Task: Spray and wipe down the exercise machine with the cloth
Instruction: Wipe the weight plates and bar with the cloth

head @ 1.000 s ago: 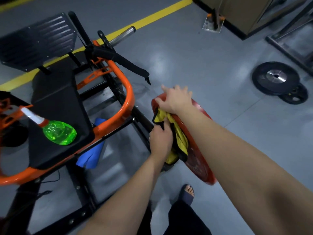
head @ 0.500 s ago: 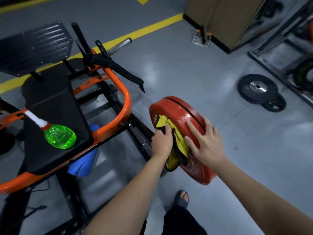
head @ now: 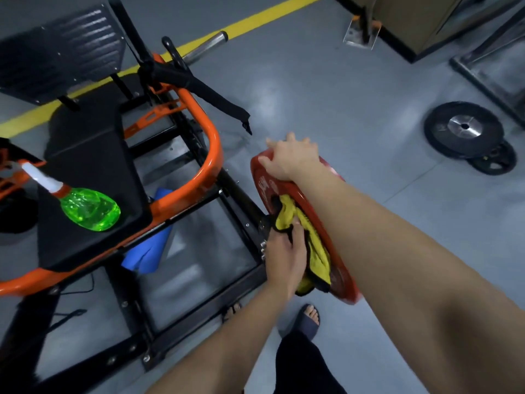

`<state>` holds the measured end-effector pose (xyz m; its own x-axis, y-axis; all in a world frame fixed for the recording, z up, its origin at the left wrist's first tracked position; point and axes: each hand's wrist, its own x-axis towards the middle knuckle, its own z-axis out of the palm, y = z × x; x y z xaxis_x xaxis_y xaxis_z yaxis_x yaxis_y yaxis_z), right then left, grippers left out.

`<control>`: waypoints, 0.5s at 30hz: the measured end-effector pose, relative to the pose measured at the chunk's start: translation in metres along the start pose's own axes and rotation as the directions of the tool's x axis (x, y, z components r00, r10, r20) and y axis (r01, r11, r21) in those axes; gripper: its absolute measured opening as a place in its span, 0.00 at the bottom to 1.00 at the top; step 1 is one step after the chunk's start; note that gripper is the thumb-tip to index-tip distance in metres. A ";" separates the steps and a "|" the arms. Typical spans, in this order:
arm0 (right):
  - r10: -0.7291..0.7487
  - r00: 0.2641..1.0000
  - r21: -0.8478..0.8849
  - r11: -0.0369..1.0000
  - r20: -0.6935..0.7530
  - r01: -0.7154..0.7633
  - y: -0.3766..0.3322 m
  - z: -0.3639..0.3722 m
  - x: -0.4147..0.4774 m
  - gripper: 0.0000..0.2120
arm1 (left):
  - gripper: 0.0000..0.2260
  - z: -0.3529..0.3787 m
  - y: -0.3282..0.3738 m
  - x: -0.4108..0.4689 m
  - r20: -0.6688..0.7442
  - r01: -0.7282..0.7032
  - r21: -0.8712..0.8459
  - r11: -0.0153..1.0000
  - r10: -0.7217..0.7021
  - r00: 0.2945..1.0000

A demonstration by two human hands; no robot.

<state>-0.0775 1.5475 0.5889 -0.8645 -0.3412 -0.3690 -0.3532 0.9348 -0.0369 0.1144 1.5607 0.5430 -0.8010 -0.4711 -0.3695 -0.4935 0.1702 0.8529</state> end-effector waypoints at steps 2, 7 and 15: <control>-0.023 1.000 0.128 0.991 -0.002 0.023 0.005 -0.001 -0.001 0.30 | 0.30 -0.003 0.008 0.013 -0.071 0.012 0.015 1.000 -0.011 0.997; -0.013 0.926 0.149 0.986 -0.377 0.074 0.065 0.040 -0.124 0.34 | 0.23 -0.019 0.039 0.052 -0.140 0.166 0.009 0.986 -0.163 0.977; 0.022 0.863 0.074 0.997 -0.505 0.018 0.061 0.056 -0.121 0.27 | 0.23 -0.003 0.028 0.034 -0.165 0.073 0.014 0.997 -0.069 0.984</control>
<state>0.0257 1.6509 0.5796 -0.9342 -0.3238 0.1497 -0.3414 0.9331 -0.1126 0.0746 1.5465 0.5556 -0.6978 -0.6183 -0.3616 -0.5551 0.1478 0.8186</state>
